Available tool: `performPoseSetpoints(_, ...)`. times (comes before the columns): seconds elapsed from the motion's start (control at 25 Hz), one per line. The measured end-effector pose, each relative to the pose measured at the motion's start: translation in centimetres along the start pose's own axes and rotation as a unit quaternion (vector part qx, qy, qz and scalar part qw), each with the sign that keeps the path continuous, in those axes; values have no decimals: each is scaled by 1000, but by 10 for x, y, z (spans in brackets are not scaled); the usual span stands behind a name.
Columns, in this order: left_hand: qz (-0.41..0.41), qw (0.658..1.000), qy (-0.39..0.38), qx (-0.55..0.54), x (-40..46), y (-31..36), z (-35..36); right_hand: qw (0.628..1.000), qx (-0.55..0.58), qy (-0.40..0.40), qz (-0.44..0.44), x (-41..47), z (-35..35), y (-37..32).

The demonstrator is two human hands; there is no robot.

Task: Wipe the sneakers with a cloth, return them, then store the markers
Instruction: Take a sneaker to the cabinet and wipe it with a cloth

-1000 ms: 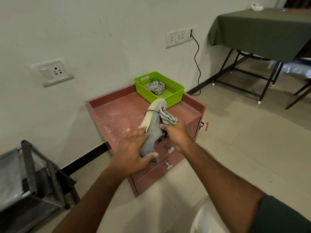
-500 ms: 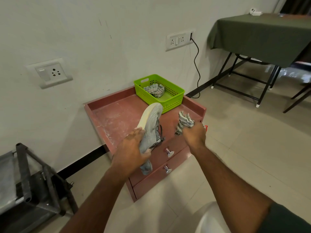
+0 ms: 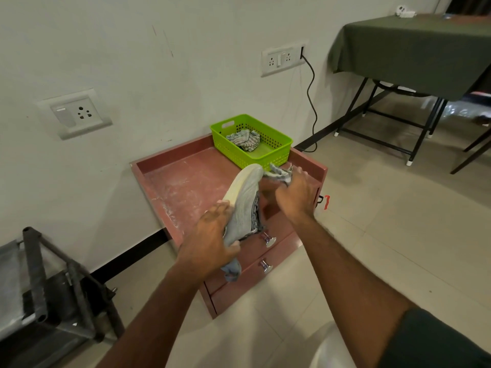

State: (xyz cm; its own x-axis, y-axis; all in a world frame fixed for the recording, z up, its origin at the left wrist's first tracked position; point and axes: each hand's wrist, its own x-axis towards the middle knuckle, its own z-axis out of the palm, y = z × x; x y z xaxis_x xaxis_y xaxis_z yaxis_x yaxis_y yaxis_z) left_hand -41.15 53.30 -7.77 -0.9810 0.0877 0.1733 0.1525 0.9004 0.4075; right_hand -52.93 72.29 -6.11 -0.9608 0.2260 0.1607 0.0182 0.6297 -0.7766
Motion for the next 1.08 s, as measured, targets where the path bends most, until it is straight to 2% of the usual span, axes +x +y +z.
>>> performPoseSetpoints(0.12,2,1000,8,-10,-1,1,-1,994,25,-25,-104,2,9,-13)
performPoseSetpoints(0.28,-19,999,17,-30,-1,2,-6,970,-8,-178,-168,-15,23,-30)
performPoseSetpoints(0.4,-34,998,29,-48,1,3,-11,934,-67,-250,-246,-36,7,-28)
performPoseSetpoints(0.44,-34,998,27,-49,0,3,-11,930,-49,-277,-237,-36,0,-21)
performPoseSetpoints(0.52,-29,998,30,-50,0,4,-10,941,110,-304,-99,-26,-11,-6)
performPoseSetpoints(0.56,-30,998,34,-53,0,3,-8,941,204,-269,-13,-19,-11,0)
performPoseSetpoints(0.6,-31,997,36,-55,1,2,-7,944,269,-191,36,-9,-11,4)
performPoseSetpoints(0.64,-30,997,37,-54,0,2,-7,960,263,-95,26,-2,-11,1)
performPoseSetpoints(0.68,-28,998,36,-52,-1,2,-6,977,212,-24,-2,3,-7,-2)
performPoseSetpoints(0.72,-25,998,35,-49,-2,3,-5,984,176,4,-36,5,-3,-7)
performPoseSetpoints(0.8,-13,999,32,-39,-1,2,-4,980,153,-96,-77,2,13,-20)
performPoseSetpoints(0.88,-5,999,36,-30,1,1,-4,969,81,-195,-130,-11,31,-24)
performPoseSetpoints(1.0,-10,997,53,-54,1,-3,-9,944,20,-263,-201,-29,31,-20)
performPoseSetpoints(1.08,4,997,49,-63,0,-3,-9,929,15,-319,-188,-38,11,-15)
